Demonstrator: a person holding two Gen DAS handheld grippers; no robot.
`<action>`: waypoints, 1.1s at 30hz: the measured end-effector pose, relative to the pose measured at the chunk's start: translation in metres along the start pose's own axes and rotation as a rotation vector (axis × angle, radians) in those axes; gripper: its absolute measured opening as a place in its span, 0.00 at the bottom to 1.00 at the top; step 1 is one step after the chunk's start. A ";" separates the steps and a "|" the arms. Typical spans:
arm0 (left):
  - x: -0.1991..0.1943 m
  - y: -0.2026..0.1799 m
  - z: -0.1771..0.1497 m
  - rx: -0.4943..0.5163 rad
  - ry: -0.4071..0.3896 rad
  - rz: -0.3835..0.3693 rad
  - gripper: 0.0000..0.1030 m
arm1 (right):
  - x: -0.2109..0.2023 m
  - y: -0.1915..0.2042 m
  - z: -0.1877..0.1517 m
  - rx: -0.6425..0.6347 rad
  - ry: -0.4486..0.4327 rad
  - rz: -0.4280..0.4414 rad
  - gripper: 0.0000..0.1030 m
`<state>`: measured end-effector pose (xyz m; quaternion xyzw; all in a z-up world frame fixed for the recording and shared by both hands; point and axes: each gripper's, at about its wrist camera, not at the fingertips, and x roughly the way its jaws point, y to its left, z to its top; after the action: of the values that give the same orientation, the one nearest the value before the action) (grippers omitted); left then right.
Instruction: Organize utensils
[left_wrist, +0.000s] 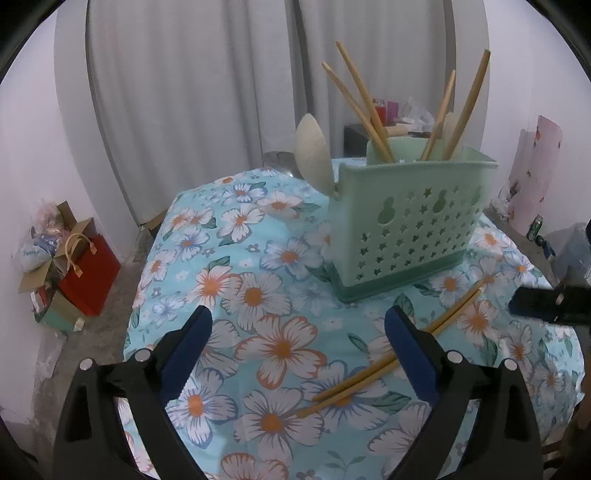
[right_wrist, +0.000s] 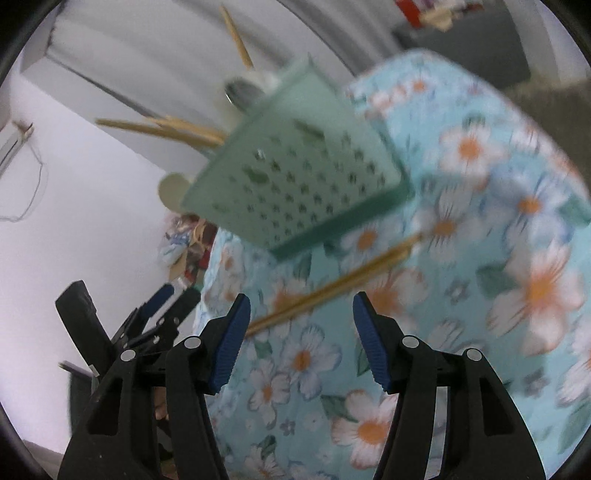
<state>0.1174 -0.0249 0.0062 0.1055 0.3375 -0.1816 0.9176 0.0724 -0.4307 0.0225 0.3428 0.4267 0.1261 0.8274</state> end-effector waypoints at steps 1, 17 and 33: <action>0.001 0.000 0.000 0.002 0.002 0.005 0.90 | 0.005 -0.001 -0.002 0.013 0.016 0.007 0.53; 0.012 0.014 0.003 -0.035 0.016 0.061 0.90 | 0.068 -0.017 -0.005 0.222 0.124 0.053 0.40; 0.010 0.018 0.002 -0.033 0.005 0.072 0.90 | 0.068 -0.054 0.005 0.332 0.108 0.052 0.15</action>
<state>0.1328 -0.0122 0.0028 0.1029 0.3387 -0.1425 0.9243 0.1128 -0.4390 -0.0543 0.4786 0.4763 0.0936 0.7317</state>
